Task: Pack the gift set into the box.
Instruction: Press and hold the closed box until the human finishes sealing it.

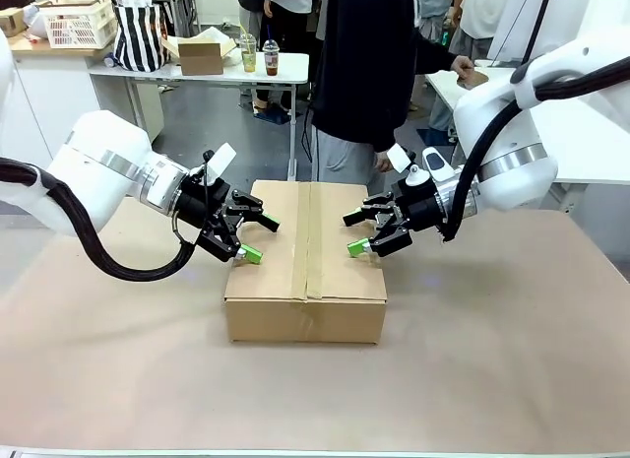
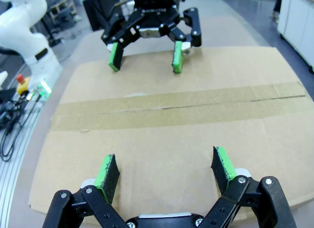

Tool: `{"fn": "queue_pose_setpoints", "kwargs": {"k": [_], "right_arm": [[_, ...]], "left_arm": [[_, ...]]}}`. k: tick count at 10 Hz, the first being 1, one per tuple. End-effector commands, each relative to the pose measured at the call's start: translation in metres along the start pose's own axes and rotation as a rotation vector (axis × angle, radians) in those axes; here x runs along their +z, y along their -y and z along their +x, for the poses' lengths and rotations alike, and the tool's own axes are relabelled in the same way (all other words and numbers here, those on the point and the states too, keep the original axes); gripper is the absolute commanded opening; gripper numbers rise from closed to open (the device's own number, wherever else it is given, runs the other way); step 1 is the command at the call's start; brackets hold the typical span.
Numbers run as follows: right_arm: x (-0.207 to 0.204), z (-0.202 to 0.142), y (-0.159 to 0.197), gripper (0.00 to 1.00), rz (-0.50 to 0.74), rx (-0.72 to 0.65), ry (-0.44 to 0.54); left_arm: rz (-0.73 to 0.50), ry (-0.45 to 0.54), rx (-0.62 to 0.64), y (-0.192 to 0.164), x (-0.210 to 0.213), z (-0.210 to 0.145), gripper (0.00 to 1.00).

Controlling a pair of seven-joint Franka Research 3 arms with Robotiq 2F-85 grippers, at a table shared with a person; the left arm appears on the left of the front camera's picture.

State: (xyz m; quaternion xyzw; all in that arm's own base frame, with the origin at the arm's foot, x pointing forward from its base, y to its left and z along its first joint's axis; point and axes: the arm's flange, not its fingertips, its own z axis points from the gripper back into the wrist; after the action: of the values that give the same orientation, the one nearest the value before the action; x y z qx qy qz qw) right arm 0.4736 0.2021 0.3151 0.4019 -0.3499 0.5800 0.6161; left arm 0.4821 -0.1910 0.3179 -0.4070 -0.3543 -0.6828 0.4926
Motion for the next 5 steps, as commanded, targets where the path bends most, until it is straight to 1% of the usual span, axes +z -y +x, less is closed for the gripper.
{"fn": "queue_pose_setpoints", "kwargs": {"k": [1, 5], "right_arm": [[-0.0007, -0.0009, 0.0002, 1.00, -0.003, -0.001, -0.003], [-0.0007, -0.0009, 0.0002, 1.00, -0.003, -0.001, -0.003]], "left_arm": [[0.000, -0.002, 0.005, 0.0013, -0.0010, -0.0021, 1.00], [0.000, -0.002, 0.005, 0.0013, -0.0010, -0.0021, 1.00]]}}
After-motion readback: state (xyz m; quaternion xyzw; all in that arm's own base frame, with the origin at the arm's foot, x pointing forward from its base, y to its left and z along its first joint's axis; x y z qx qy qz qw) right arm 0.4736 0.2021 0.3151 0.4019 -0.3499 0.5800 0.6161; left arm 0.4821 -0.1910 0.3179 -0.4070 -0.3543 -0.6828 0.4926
